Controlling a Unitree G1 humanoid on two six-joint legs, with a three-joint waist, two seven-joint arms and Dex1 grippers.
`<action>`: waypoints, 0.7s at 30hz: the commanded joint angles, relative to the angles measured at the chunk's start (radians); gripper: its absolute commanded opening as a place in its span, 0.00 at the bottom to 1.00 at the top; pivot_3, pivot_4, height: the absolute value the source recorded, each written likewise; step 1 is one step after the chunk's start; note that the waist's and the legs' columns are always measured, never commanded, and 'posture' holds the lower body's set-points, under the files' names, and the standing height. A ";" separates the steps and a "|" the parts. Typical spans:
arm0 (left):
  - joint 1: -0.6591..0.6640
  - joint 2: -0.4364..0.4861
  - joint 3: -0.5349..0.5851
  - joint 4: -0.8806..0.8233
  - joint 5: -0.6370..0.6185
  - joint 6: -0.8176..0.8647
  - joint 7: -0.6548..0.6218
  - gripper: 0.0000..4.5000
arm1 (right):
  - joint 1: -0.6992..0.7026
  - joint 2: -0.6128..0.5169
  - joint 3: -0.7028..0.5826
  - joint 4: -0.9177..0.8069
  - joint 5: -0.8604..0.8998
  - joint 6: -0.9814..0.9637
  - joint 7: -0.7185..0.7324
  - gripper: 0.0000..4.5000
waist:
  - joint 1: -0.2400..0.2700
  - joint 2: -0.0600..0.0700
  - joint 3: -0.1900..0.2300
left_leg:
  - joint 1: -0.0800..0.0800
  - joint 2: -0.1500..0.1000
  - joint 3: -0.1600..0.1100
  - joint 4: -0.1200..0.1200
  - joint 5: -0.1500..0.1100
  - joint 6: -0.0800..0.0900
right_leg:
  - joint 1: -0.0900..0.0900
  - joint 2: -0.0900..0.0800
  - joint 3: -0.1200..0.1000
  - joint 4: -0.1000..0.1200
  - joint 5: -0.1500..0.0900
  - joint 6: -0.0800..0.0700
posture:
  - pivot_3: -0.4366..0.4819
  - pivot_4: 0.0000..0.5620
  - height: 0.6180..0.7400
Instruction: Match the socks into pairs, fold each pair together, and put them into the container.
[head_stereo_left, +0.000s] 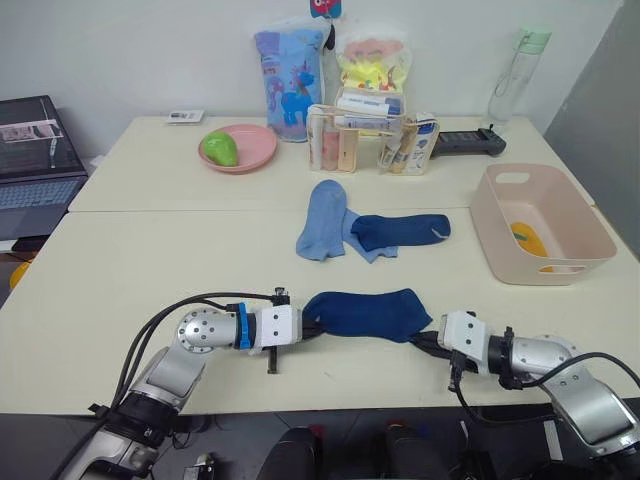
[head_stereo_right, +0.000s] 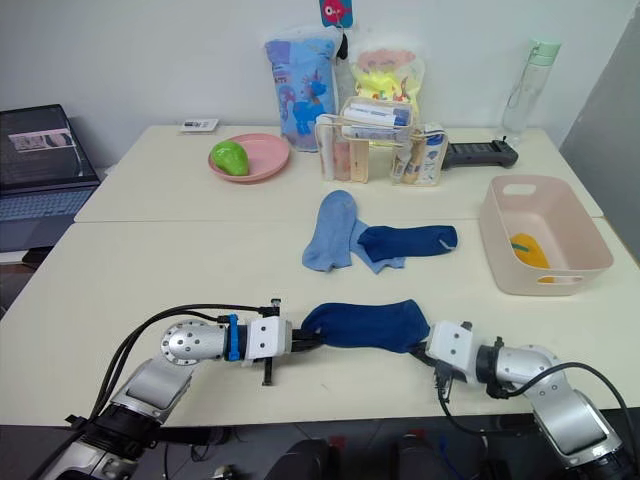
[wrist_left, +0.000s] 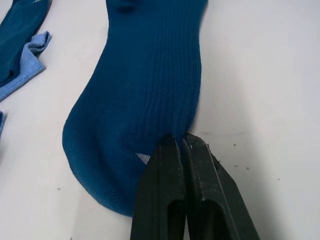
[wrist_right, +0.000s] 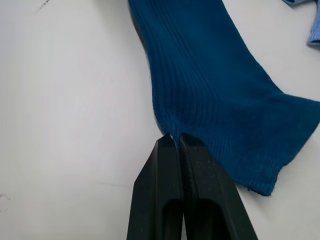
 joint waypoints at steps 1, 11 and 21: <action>0.015 0.040 0.021 -0.098 -0.071 0.039 -0.060 0.01 | -0.025 -0.021 -0.053 -0.124 0.106 0.085 0.045 0.00 | -0.001 0.000 0.000 | 0.000 0.000 0.000 0.000 0.000 0.000 | 0.000 0.000 0.000 0.000 0.000 0.000 | 0.48 0.27 1.00; 0.085 0.314 0.095 -0.509 -0.526 0.691 -0.249 0.01 | -0.040 -0.230 -0.124 -0.386 0.515 0.511 0.211 0.00 | -0.006 0.001 0.002 | -0.002 0.001 -0.002 -0.001 -0.001 0.001 | -0.001 0.000 -0.002 -0.003 0.000 0.000 | 0.48 0.27 1.00; -0.006 0.249 0.016 -0.411 -0.475 0.827 -0.182 0.01 | -0.163 -0.275 -0.007 -0.223 0.480 0.543 0.265 0.00 | 0.003 -0.001 0.002 | -0.003 0.000 -0.002 0.000 -0.001 0.002 | 0.000 0.000 -0.002 -0.005 0.000 0.000 | 0.48 0.27 1.00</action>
